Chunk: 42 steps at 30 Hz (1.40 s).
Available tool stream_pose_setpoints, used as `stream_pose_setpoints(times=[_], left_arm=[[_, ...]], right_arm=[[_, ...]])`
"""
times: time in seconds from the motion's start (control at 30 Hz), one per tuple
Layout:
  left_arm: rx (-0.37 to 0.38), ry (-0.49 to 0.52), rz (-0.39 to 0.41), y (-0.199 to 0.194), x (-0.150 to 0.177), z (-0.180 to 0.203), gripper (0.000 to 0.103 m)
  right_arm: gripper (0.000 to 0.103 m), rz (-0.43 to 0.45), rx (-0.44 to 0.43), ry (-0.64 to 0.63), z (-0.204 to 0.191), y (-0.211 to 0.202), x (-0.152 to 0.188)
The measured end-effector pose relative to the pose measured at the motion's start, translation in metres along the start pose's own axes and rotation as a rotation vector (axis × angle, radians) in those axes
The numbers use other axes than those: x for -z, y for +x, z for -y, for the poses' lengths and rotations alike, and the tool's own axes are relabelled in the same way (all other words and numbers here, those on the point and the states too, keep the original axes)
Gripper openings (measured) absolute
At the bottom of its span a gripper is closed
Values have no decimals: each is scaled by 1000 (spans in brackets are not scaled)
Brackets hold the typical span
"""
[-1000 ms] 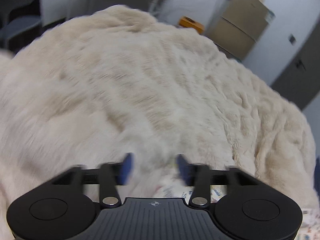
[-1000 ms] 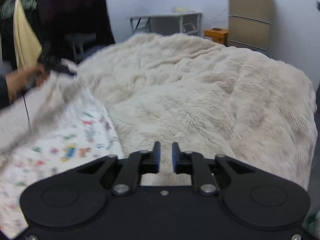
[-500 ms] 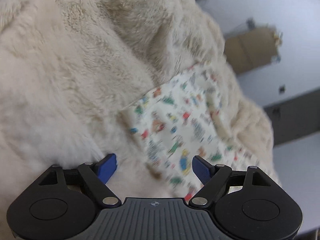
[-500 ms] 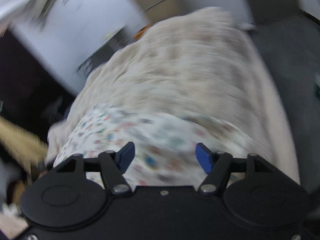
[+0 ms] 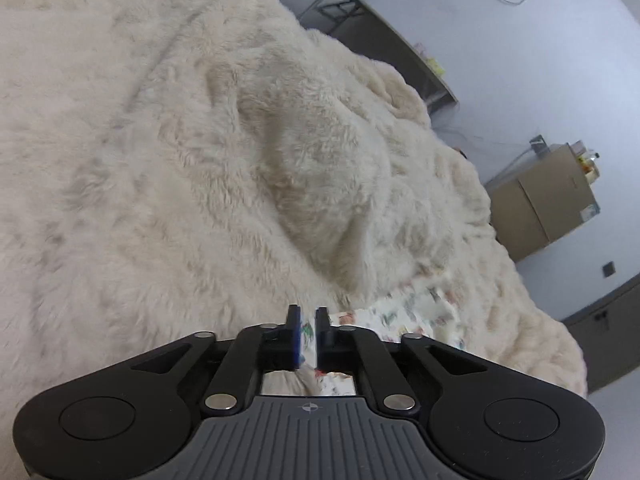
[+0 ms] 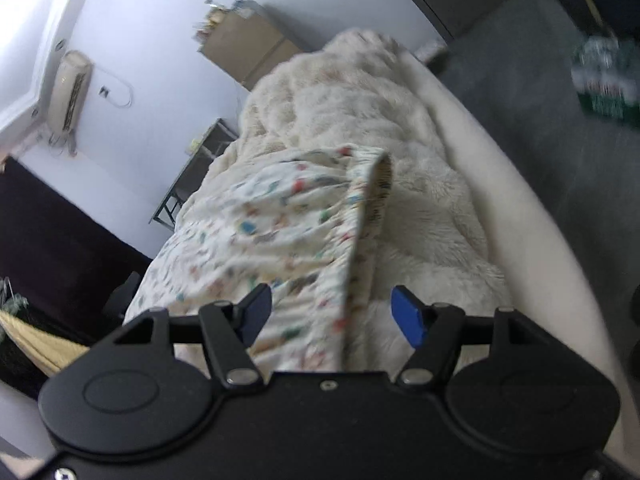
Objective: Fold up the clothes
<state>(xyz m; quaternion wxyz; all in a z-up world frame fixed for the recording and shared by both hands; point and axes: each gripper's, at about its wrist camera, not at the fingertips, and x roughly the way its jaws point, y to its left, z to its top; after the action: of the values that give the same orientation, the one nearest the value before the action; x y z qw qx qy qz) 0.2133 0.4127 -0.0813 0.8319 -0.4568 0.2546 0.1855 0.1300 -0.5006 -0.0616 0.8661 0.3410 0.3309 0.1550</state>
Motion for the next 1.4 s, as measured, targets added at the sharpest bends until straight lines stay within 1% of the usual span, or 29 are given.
stream_pose_setpoints(times=[0.03, 0.07, 0.1, 0.13, 0.17, 0.2, 0.23, 0.27, 0.3, 0.33, 0.4, 0.43, 0.5, 0.53, 0.57, 0.6, 0.67, 0.7, 0.73, 0.8, 0.83, 0.93, 1.07, 1.13, 1.17, 1.3, 1.4], left_arm=[[17, 1, 0, -9, 3, 1, 24], [40, 26, -2, -26, 7, 3, 38], [62, 75, 2, -48, 14, 7, 49], [71, 101, 14, -59, 20, 10, 53], [88, 130, 27, -75, 28, 13, 61], [122, 185, 50, -102, 44, 17, 68], [154, 234, 72, -125, 61, 18, 71], [177, 266, 88, -141, 72, 17, 77], [206, 303, 105, -160, 87, 14, 80], [232, 343, 114, -177, 99, 8, 80], [246, 422, 106, -196, 110, -3, 81], [231, 476, 105, -203, 114, -7, 81], [132, 606, 117, -210, 111, -11, 83], [60, 646, 134, -214, 109, -17, 84], [-29, 680, 148, -219, 105, -26, 86], [-109, 698, 154, -222, 100, -37, 86], [-219, 701, 127, -223, 93, -66, 86], [-258, 696, 108, -223, 89, -82, 86], [-258, 680, 81, -221, 86, -95, 86], [-215, 641, -5, -217, 85, -129, 86], [-222, 650, -23, -214, 87, -134, 86], [-293, 720, -75, -196, 98, -135, 86], [-273, 769, -60, -190, 105, -116, 86], [-217, 781, -54, -196, 111, -104, 86], [-205, 786, -52, -196, 112, -101, 86], [-188, 793, -37, -197, 113, -97, 86], [-177, 783, -24, -197, 111, -96, 86]], right_arm=[[65, -2, 0, -36, -12, -6, 5], [66, -3, 4, -76, -25, -11, 9], [66, -3, 8, -106, -33, -15, 11], [66, -1, 11, -140, -42, -19, 13], [66, -1, 11, -180, -54, -25, 17], [67, 7, 4, -214, -64, -32, 20], [68, 24, -4, -242, -72, -40, 24], [68, 35, -9, -260, -78, -45, 26], [68, 36, -12, -275, -83, -48, 29], [68, 29, -22, -313, -92, -51, 33], [68, 15, -27, -367, -105, -53, 40], [68, 0, -24, -422, -117, -54, 46], [72, -24, -23, -542, -137, -58, 59], [73, -35, -24, -595, -146, -61, 66], [73, -44, -24, -632, -152, -64, 72], [73, -51, -24, -656, -156, -64, 76], [73, -82, -24, -765, -172, -68, 89], [73, -87, -19, -795, -175, -72, 92], [73, -92, -12, -824, -179, -76, 95], [73, -102, 4, -874, -185, -86, 100], [73, -102, 16, -879, -185, -88, 100], [73, -85, 30, -844, -179, -91, 94], [73, -61, 33, -802, -177, -95, 88], [73, -61, 41, -798, -172, -94, 85], [73, -61, 42, -798, -171, -94, 85], [73, -63, 41, -803, -172, -95, 86], [73, -67, 57, -807, -172, -93, 86]])
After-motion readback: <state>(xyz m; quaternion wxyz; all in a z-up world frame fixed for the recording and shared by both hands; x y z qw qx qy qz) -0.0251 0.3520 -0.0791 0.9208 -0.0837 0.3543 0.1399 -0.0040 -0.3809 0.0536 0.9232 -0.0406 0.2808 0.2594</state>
